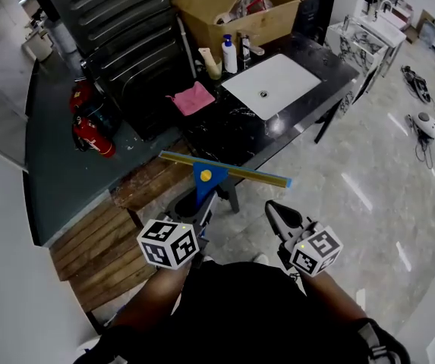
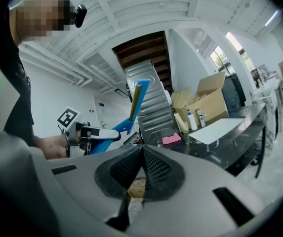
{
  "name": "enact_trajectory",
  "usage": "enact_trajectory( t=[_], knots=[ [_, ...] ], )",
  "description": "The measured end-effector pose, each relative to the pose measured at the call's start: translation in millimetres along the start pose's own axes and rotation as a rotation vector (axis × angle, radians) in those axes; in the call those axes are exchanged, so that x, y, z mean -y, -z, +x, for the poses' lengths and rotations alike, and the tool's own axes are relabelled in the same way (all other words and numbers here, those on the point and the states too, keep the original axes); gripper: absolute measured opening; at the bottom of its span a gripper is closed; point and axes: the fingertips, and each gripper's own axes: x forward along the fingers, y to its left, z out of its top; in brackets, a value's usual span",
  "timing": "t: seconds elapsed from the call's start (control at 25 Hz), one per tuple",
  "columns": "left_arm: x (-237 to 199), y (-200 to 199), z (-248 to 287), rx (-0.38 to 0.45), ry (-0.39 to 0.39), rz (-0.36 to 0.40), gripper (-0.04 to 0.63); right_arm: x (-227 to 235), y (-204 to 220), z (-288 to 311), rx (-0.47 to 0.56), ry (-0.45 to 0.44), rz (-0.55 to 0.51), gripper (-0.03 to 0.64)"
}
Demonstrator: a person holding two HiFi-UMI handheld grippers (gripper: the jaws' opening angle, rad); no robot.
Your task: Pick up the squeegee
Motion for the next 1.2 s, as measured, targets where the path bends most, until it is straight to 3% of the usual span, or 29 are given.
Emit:
enact_trajectory(
  t=[0.88, 1.2],
  knots=[
    [-67.5, -0.9, -28.5, -0.036, 0.053, -0.054, 0.14, -35.6, 24.0, 42.5, -0.048, 0.099, 0.031, 0.008],
    [-75.8, -5.3, -31.6, -0.035, 0.046, -0.051, 0.14, -37.8, 19.3, 54.2, -0.047, 0.085, 0.025, 0.008]
  ],
)
